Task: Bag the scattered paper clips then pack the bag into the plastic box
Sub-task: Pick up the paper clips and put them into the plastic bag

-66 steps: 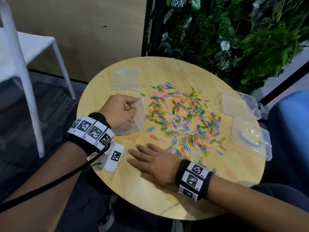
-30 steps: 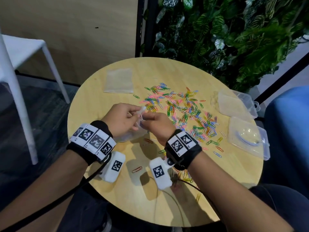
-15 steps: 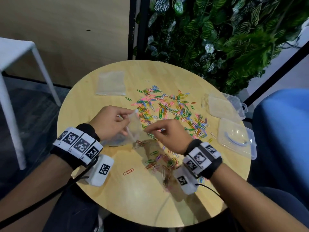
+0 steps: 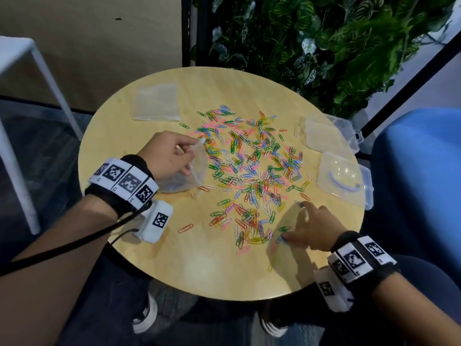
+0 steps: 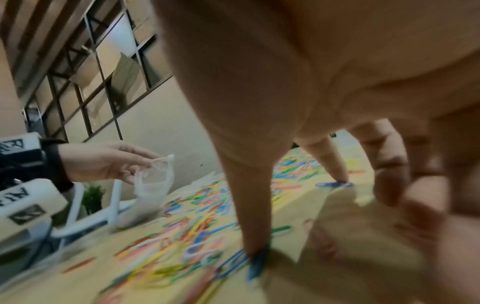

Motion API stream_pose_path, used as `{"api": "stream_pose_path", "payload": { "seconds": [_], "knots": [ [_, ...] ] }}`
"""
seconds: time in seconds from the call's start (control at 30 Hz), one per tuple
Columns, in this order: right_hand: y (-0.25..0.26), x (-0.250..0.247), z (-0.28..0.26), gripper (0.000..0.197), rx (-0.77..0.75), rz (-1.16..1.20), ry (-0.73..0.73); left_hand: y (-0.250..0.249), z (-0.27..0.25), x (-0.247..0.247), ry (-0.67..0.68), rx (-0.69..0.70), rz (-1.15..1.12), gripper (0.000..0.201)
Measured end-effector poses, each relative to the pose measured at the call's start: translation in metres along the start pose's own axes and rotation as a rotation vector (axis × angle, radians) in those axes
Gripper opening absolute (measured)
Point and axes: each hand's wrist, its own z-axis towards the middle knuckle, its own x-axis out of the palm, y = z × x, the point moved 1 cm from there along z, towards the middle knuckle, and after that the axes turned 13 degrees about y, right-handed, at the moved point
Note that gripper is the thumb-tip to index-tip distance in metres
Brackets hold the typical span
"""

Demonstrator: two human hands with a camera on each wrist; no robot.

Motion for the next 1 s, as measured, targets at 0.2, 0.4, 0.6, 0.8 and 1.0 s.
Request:
{"api": "stream_pose_path", "payload": {
  "seconds": [0.2, 0.4, 0.6, 0.8, 1.0],
  "knots": [
    [0.036, 0.013, 0.018, 0.056, -0.160, 0.183, -0.125, 0.000, -0.002, 0.001, 0.006, -0.005, 0.001, 0.036],
    [0.071, 0.012, 0.027, 0.070, -0.316, 0.172, -0.209, 0.003, -0.006, -0.002, 0.021, -0.017, -0.001, 0.036],
    [0.070, -0.019, 0.046, 0.009, -0.423, 0.125, -0.334, 0.007, -0.008, -0.008, 0.012, -0.007, -0.014, 0.037],
    [0.086, -0.072, 0.044, 0.019, -0.593, 0.890, -0.056, 0.010, -0.020, -0.019, 0.005, 0.008, -0.111, 0.037],
    [0.161, -0.085, 0.032, 0.016, -0.829, 1.302, 0.277, 0.009, -0.030, -0.023, 0.020, 0.013, -0.201, 0.036]
  ]
}}
